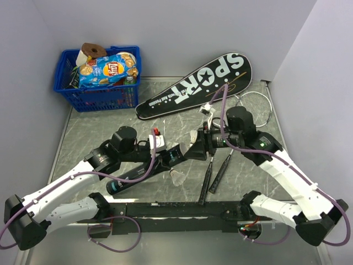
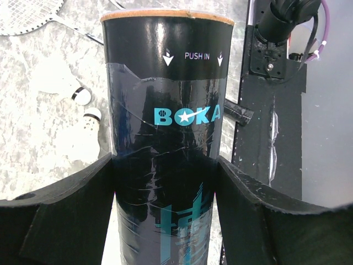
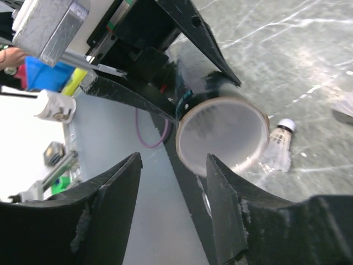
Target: Pack up the badminton gear
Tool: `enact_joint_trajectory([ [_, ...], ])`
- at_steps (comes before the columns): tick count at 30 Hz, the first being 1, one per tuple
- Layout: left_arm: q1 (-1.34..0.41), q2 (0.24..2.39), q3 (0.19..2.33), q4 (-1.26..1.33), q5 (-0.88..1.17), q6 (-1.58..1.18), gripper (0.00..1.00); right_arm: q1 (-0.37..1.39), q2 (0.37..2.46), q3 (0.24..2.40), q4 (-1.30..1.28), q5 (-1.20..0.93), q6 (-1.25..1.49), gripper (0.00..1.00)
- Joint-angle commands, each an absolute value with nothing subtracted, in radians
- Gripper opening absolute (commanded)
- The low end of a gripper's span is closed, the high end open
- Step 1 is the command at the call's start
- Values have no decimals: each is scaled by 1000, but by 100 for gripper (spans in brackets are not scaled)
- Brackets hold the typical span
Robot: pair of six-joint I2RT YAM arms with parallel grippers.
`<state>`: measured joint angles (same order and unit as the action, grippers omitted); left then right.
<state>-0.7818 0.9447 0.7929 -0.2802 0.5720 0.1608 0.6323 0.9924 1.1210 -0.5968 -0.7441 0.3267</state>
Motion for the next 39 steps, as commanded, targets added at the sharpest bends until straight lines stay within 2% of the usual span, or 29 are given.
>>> enact_joint_trajectory([
  [1, -788, 925, 792, -212, 623, 163, 1, 658, 1022, 1172, -514, -814, 353, 55],
  [5, -790, 920, 781, -216, 612, 170, 1, 687, 1051, 1178, -505, -816, 359, 50],
  [6, -790, 916, 779, -218, 612, 170, 1, 693, 1061, 1177, -502, -816, 362, 45],
  [11, -790, 893, 769, -203, 597, 166, 1, 715, 1069, 1169, -482, -805, 374, 33],
  [12, -790, 887, 764, -199, 592, 166, 1, 721, 1074, 1172, -485, -802, 377, 27],
  [17, -790, 864, 749, -187, 574, 161, 1, 729, 1083, 1184, -503, -785, 374, 10],
  [18, -790, 861, 747, -183, 575, 158, 1, 730, 1083, 1187, -506, -779, 374, 0],
  [25, -788, 830, 712, -138, 591, 135, 1, 729, 1040, 1161, -454, -814, 397, 0],
  [30, -790, 801, 675, -95, 597, 110, 1, 718, 1003, 1201, -512, -787, 368, 0],
  [39, -792, 802, 663, -104, 589, 115, 1, 574, 977, 1215, -540, -854, 364, 0],
])
